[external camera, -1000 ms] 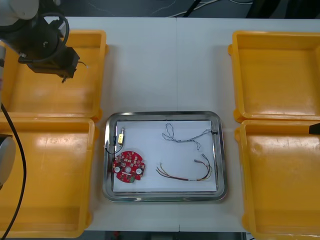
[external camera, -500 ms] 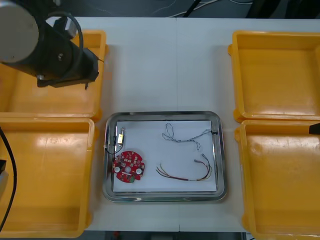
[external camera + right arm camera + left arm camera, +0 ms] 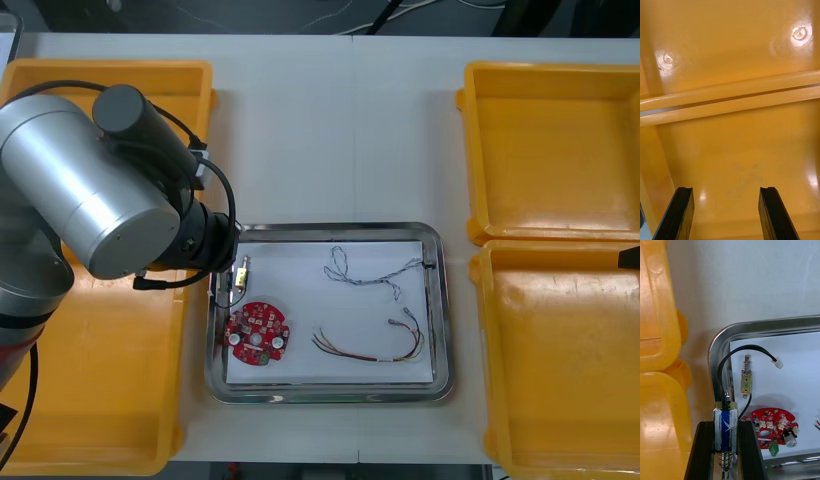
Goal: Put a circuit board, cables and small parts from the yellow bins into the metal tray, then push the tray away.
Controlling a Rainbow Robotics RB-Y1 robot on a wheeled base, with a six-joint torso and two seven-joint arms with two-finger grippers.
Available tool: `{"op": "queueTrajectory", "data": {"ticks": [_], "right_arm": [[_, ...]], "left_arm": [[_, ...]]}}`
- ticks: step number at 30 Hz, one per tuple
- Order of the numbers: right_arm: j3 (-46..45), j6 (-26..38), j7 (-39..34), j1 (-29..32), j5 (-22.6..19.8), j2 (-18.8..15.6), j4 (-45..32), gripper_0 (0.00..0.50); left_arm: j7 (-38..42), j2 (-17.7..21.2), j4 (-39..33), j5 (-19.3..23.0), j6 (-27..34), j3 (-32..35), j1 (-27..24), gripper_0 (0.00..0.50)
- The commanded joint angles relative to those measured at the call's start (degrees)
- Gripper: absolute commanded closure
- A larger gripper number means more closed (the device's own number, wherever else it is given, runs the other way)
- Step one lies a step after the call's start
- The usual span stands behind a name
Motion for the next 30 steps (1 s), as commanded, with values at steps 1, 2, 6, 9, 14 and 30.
{"op": "queueTrajectory", "data": {"ticks": [1,2,6,9,14,30], "right_arm": [[-1.57,0.17,-2.16,0.67,-0.28,-2.17,-1.72,0.000],[-1.57,0.17,-2.16,0.67,-0.28,-2.17,-1.72,0.000],[-1.57,0.17,-2.16,0.67,-0.28,-2.17,-1.72,0.000],[-1.57,0.17,-2.16,0.67,-0.28,-2.17,-1.72,0.000],[-1.57,0.17,-2.16,0.67,-0.28,-2.17,-1.72,0.000],[-1.57,0.17,-2.16,0.67,-0.28,-2.17,-1.72,0.000]], "left_arm": [[3.08,1.71,-1.91,-2.39,-2.95,-3.62,1.37,0.500],[3.34,1.71,-1.91,-2.83,-3.30,-4.41,1.37,0.500],[4.31,1.71,-1.82,-3.27,-4.62,-5.82,1.37,0.500],[5.01,1.71,-1.03,-3.27,-6.91,-6.87,1.28,0.500],[5.63,1.62,1.61,-4.24,-11.92,-8.54,1.28,0.500],[4.66,1.53,8.11,-5.38,-19.12,-13.90,0.57,0.500]]}}
